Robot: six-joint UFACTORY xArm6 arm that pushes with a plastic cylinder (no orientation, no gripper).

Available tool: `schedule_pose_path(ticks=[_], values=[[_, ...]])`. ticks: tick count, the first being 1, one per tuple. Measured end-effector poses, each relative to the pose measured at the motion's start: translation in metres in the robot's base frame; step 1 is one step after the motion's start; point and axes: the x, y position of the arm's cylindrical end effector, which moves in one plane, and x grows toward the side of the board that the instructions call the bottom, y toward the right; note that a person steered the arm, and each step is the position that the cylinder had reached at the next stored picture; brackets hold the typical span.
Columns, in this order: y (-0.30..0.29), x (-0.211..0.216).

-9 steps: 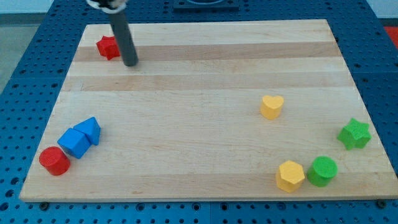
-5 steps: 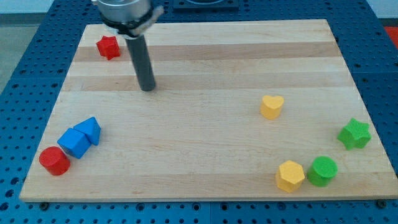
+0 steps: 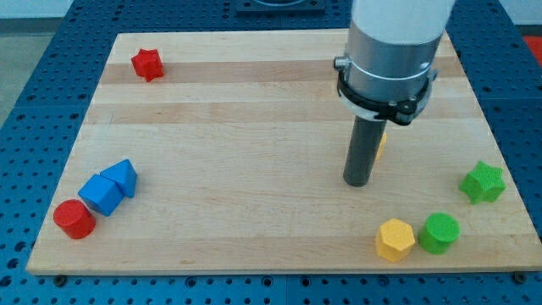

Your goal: Slide the yellow heart to the top center

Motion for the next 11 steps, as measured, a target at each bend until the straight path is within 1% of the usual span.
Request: schedule_pose_path(ticks=[2, 3, 4, 6, 9, 10, 11], values=[[0.046, -0.016], [0.046, -0.018], [0.040, -0.041], [0.007, -0.081], [-0.061, -0.091], [-0.062, -0.115], [-0.070, -0.185]])
